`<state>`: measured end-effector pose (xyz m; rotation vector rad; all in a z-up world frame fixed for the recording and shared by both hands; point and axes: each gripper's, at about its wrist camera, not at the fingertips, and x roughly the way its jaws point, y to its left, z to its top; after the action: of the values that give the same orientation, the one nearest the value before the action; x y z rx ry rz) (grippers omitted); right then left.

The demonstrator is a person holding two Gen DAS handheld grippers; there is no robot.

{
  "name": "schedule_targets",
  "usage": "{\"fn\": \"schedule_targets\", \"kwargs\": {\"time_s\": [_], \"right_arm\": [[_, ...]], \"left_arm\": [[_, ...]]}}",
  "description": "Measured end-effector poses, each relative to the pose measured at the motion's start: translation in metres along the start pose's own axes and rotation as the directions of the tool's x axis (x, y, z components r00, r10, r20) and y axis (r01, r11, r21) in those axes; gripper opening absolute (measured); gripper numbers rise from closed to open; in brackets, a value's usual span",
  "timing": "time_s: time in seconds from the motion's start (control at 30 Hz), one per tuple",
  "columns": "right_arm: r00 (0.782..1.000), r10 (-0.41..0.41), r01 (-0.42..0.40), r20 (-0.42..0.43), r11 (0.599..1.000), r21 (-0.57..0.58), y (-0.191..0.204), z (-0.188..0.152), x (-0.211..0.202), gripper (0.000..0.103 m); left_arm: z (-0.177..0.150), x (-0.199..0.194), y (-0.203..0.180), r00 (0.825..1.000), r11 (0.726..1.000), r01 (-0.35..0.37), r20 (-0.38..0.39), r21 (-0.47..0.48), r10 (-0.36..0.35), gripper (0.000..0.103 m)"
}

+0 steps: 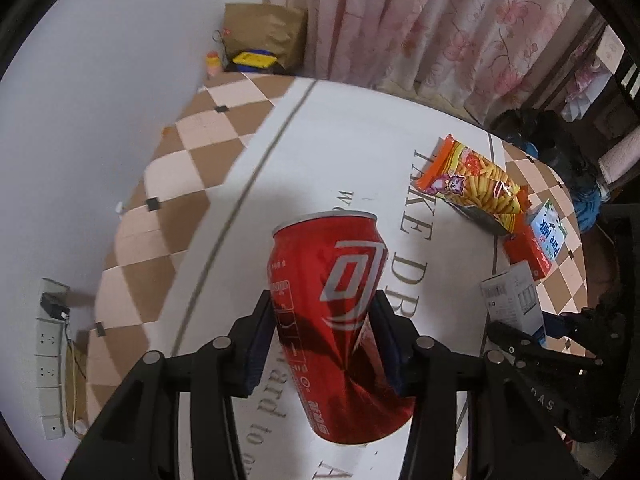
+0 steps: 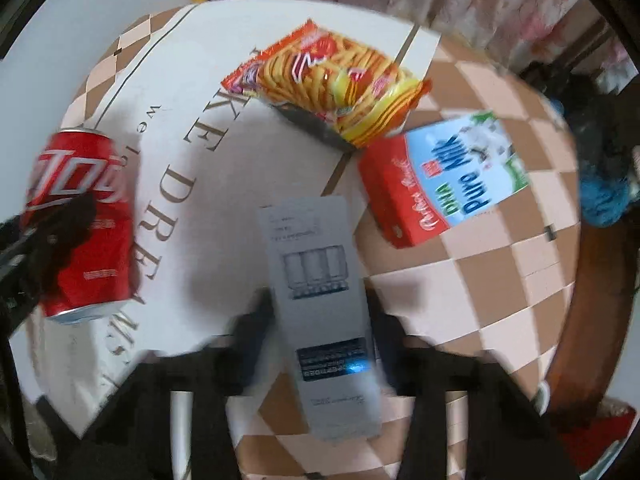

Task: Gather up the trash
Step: 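Carry can and white box over the bin and open both tools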

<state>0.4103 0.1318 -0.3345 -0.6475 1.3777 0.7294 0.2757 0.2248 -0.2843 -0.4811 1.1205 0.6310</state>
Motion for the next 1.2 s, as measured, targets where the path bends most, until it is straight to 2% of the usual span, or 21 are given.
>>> {"fn": "schedule_targets", "kwargs": {"time_s": [0.07,0.13,0.27,0.43,0.6,0.8,0.9,1.03,1.2], "right_arm": [[1.000,0.015,-0.015,0.016,1.000,0.008,0.002,-0.005,-0.004,0.039],[0.999,-0.007,0.007,0.049,1.000,0.014,0.003,-0.015,-0.012,0.039],[0.992,-0.035,0.030,0.120,0.999,0.042,0.003,-0.043,-0.032,0.038],[0.981,0.019,-0.042,0.194,0.992,0.115,-0.010,-0.095,-0.063,0.038],[0.961,0.062,-0.120,0.269,0.971,0.206,-0.035,-0.134,-0.099,0.038],[0.927,0.042,-0.160,0.372,0.943,0.292,-0.083,-0.179,-0.153,0.038],[0.911,0.007,-0.158,0.413,0.930,0.332,-0.116,-0.208,-0.181,0.038],[0.897,-0.048,-0.143,0.440,0.909,0.392,-0.166,-0.249,-0.210,0.038],[0.898,-0.131,-0.102,0.420,0.866,0.490,-0.237,-0.307,-0.227,0.038]], "left_arm": [[-0.005,-0.010,0.000,0.999,0.999,-0.032,0.027,0.011,0.031,0.043],[-0.013,-0.025,-0.001,0.996,0.997,-0.069,0.065,0.028,0.067,0.043],[-0.030,-0.048,-0.010,0.990,0.992,-0.102,0.107,0.071,0.094,0.043],[-0.050,-0.083,-0.026,0.983,0.987,-0.108,0.159,0.121,0.089,0.043],[-0.067,-0.125,-0.049,0.977,0.984,-0.076,0.210,0.161,0.041,0.042],[-0.084,-0.169,-0.101,0.965,0.969,-0.024,0.259,0.245,-0.042,0.042],[-0.093,-0.187,-0.140,0.956,0.950,0.004,0.276,0.312,-0.095,0.042],[-0.110,-0.203,-0.206,0.944,0.911,0.054,0.276,0.409,-0.180,0.042],[-0.131,-0.200,-0.288,0.937,0.857,0.131,0.220,0.498,-0.272,0.042]]}}
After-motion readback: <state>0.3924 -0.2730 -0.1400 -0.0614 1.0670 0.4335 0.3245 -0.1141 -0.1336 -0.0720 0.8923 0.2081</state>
